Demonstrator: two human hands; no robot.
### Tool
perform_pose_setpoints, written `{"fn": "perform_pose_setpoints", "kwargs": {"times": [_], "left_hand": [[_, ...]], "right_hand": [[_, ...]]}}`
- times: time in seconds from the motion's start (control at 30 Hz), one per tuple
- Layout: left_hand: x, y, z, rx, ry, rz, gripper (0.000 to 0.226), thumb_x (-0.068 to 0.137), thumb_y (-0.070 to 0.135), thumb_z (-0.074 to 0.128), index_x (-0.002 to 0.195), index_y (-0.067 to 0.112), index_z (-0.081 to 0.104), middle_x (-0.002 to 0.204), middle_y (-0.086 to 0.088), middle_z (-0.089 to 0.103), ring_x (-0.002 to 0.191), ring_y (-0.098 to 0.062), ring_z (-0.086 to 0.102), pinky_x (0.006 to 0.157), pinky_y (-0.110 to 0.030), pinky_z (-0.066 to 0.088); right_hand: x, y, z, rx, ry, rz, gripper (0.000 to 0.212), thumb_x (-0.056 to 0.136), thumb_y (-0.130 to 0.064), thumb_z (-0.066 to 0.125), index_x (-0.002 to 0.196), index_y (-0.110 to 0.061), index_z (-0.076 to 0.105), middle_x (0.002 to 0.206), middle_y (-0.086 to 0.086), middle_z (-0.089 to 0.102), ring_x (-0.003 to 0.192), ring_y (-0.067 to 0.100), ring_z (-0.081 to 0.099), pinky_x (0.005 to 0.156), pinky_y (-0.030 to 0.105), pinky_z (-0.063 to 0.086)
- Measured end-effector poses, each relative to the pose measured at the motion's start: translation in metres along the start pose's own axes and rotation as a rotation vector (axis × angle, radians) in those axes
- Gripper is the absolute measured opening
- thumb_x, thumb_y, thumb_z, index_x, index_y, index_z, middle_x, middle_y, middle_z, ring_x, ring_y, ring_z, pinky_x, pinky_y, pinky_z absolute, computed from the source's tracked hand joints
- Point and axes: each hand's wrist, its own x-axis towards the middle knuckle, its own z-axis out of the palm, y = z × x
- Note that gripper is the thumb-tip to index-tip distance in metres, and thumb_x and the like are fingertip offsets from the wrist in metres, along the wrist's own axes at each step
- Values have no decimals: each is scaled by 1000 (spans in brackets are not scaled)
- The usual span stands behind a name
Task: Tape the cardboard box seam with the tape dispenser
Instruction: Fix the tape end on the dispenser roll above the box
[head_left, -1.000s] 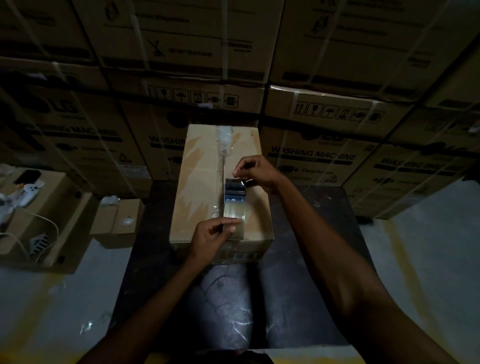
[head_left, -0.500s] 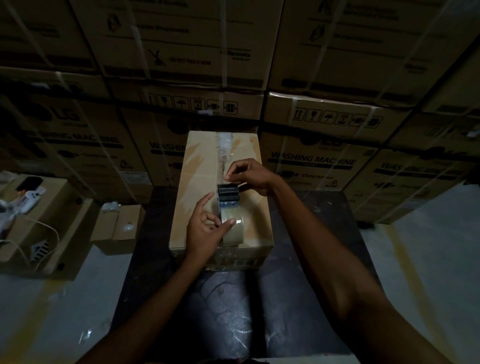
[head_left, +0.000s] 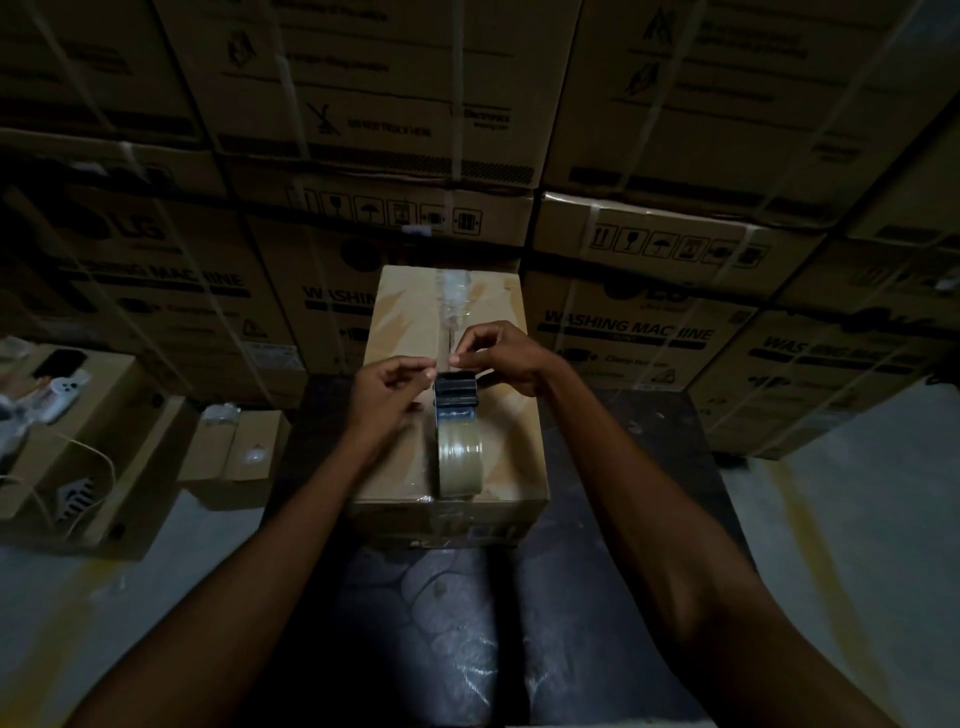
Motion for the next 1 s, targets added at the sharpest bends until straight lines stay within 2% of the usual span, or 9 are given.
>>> {"fn": "perform_pose_setpoints", "kwargs": {"times": [0.07, 0.13, 0.27, 0.47, 0.57, 0.67, 0.77, 0.9, 1.0], "left_hand": [[6, -2, 0, 15, -12, -5, 10, 95, 14, 80, 102, 20, 83, 97, 4, 84, 94, -15, 79, 67, -22, 61], [12, -2, 1, 19, -16, -11, 11, 95, 15, 80, 105, 13, 84, 99, -2, 84, 96, -18, 79, 69, -26, 64], [18, 4, 6, 48, -41, -12, 14, 97, 13, 77, 107, 5, 82, 102, -8, 83, 95, -17, 79, 71, -28, 66], [21, 6, 16, 50, -3, -32, 3, 96, 14, 78, 96, 14, 81, 95, -5, 82, 90, -15, 79, 68, -28, 66], [20, 7, 19, 29, 22, -40, 4, 95, 11, 78, 93, 12, 81, 93, -5, 82, 86, -10, 78, 67, -26, 65], [21, 6, 17, -20, 46, -56, 7, 95, 9, 78, 89, 11, 80, 89, -3, 82, 78, -4, 77, 60, -21, 61], [24, 3, 17, -14, 41, -72, 6, 95, 11, 78, 93, 5, 81, 90, -4, 82, 78, -4, 77, 57, -20, 59], [28, 3, 19, 5, 34, -79, 11, 95, 13, 78, 98, 3, 81, 94, -6, 83, 85, -12, 78, 59, -22, 61], [30, 1, 19, 3, 23, -95, 14, 95, 16, 79, 98, 3, 82, 96, -9, 83, 92, -20, 80, 65, -28, 66]], "right_hand": [[0, 0, -1, 5, 11, 9, 15, 88, -8, 80, 82, -13, 68, 88, 5, 72, 90, 24, 69, 80, 42, 61], [0, 1, -1, 7, 17, 15, 16, 87, -8, 81, 81, -12, 67, 87, 4, 72, 88, 22, 70, 78, 41, 61], [0, 0, -2, 10, 26, 24, 16, 87, -8, 81, 83, -12, 66, 88, 5, 74, 88, 22, 72, 75, 38, 61], [-5, 6, -4, 50, 34, 90, 21, 84, -13, 85, 84, -15, 64, 91, 5, 72, 91, 21, 70, 71, 34, 59], [-13, 11, -5, 100, 43, 108, 20, 86, -12, 82, 96, -12, 64, 98, 5, 70, 93, 20, 69, 70, 33, 59], [-25, 18, -1, 165, 106, 50, 31, 87, -5, 80, 115, -7, 66, 105, 6, 68, 98, 20, 71, 71, 38, 64], [-32, 31, 9, 214, 227, -29, 29, 88, -3, 79, 114, -10, 70, 107, 5, 72, 101, 20, 73, 81, 47, 66], [-33, 43, 21, 257, 433, -53, 10, 90, -8, 78, 100, -11, 76, 106, 4, 77, 95, 18, 76, 74, 37, 66], [-32, 43, 25, 256, 482, -29, 7, 94, -11, 74, 98, -7, 77, 104, 5, 77, 94, 18, 75, 71, 30, 63]]}}
